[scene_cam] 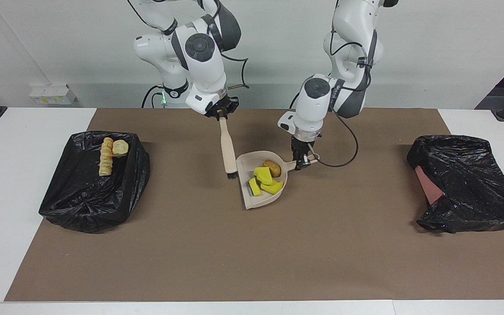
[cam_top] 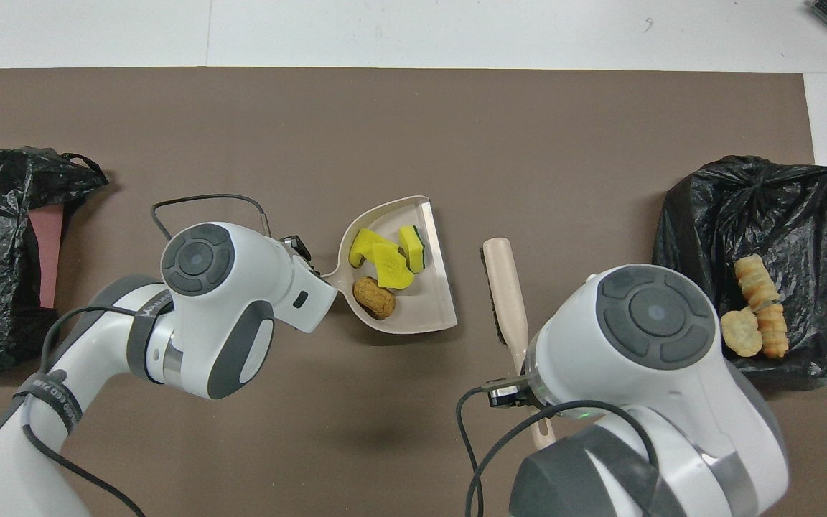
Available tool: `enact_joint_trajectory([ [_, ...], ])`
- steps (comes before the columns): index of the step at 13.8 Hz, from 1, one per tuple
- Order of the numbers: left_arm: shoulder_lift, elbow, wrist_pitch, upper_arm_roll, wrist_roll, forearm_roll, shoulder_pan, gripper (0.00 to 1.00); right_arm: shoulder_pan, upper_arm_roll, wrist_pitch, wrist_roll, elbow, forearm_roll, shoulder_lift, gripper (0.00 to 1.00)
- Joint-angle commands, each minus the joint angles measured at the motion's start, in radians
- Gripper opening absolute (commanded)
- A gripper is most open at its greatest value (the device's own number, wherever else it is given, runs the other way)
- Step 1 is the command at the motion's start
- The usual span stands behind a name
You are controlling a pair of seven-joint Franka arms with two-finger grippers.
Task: Sweep and dump trash in bin
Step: 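Carry the dustpan with the left gripper over the other black bag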
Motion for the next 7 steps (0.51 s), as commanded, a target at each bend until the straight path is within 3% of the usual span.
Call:
enact_joint_trajectory([
  [1, -0.008, 0.000, 0.012, -0.007, 0.105, -0.081, 0.068, 0.00, 0.081, 0.017, 0.028, 0.151, -0.047, -0.005, -0.015, 0.00],
  [3, -0.011, 0.034, -0.032, -0.008, 0.126, -0.098, 0.115, 0.00, 0.144, 0.017, 0.147, 0.249, -0.102, 0.033, -0.006, 0.00],
  [7, -0.005, 0.171, -0.209, -0.007, 0.141, -0.099, 0.189, 0.00, 0.189, 0.018, 0.200, 0.288, -0.113, 0.092, 0.008, 0.00],
])
